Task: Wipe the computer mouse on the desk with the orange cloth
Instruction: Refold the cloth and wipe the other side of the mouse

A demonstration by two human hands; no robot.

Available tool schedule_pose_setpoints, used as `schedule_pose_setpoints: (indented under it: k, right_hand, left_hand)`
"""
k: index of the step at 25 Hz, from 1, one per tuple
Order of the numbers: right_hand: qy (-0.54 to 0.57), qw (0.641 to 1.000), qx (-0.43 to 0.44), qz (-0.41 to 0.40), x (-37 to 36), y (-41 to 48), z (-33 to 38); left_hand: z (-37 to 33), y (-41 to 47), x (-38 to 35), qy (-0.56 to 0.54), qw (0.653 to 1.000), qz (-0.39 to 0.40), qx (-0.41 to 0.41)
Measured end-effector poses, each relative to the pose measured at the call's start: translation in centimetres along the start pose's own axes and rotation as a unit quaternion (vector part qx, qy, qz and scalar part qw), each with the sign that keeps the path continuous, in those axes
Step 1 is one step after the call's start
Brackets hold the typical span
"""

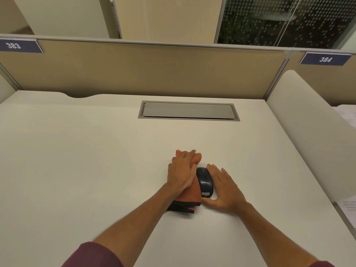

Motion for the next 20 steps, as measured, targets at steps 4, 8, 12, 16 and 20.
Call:
schedule_pose_setpoints:
  k: [4,8,12,16,20]
  right_hand:
    - [0.008,1.000,0.004,0.007,0.0,0.0,0.1]
    - [0.011,1.000,0.009,0.002,0.1,-0.1,0.2]
    - [-0.001,1.000,0.004,0.000,-0.1,-0.2,0.1]
    - [0.006,1.000,0.003,0.003,-0.1,-0.1,0.1]
    - [0.022,1.000,0.015,-0.005,0.3,-0.2,0.5]
  left_hand:
    - [-1.5,-0.9,-1.0,0.030,0.998,0.045,-0.043]
    - [-1.7,-3.7,-1.4,0.021,0.994,0.004,-0.103]
    - [0.1,-5.9,-0.8,-0.048,0.990,-0.067,-0.113]
    - [-0.2,-3.9,0.7,-0.094,0.987,-0.125,-0.042]
    - [-1.9,-0.1,-1.3,-0.017,0.999,0.019,-0.028]
Point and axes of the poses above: each hand's wrist, its own y-axis towards the middle knuckle, its own x-axis out of the back of the hand, z = x × y, the point moved 5 cm from there along y, towards the middle knuckle, and after that the axes turned 10 degrees about -x, right-handed, at the moved point
